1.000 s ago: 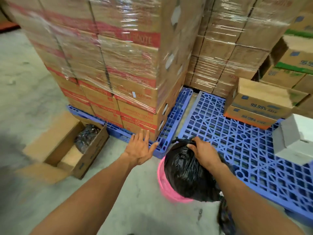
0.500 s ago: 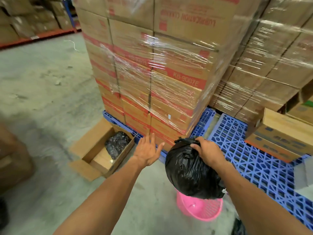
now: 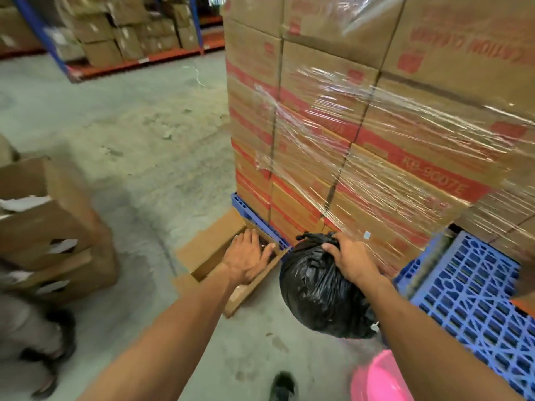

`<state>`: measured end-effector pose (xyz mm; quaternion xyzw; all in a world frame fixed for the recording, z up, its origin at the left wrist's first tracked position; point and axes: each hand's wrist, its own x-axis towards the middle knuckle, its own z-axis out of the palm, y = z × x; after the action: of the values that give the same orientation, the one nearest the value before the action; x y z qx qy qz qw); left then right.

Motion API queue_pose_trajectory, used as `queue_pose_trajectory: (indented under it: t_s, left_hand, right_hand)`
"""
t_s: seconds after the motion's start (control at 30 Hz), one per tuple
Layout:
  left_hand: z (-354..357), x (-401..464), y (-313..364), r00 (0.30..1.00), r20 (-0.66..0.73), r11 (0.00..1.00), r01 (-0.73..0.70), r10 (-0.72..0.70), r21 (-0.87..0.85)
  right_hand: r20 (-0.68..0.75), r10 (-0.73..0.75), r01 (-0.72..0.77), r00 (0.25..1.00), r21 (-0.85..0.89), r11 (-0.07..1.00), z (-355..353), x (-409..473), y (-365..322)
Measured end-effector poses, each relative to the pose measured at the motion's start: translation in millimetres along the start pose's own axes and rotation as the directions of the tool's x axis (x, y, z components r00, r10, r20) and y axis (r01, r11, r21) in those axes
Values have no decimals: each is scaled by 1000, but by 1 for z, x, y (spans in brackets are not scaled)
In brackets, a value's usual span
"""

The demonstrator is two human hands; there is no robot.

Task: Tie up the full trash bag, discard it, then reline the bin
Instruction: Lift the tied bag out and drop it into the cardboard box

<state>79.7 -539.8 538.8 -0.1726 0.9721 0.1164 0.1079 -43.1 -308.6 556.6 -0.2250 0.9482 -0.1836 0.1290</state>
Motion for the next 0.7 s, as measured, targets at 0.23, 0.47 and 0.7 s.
queue_pose_trajectory:
  t_s: [0.23,0.47,0.7]
  left_hand:
    - [4,64,-88,987,-11,987,160,-161,-16]
    - [24,120,-170,978,45,979,205,-204,-11]
    - [55,185,-247,984,106,989,145,-146,16]
  right_hand:
    - [167,-63,63,984,1,998,72,111,-63]
    - [304,-169,184,938,-24,983,144,193,-119]
    - [443,-130,190,887,-93,977,242,254,-162]
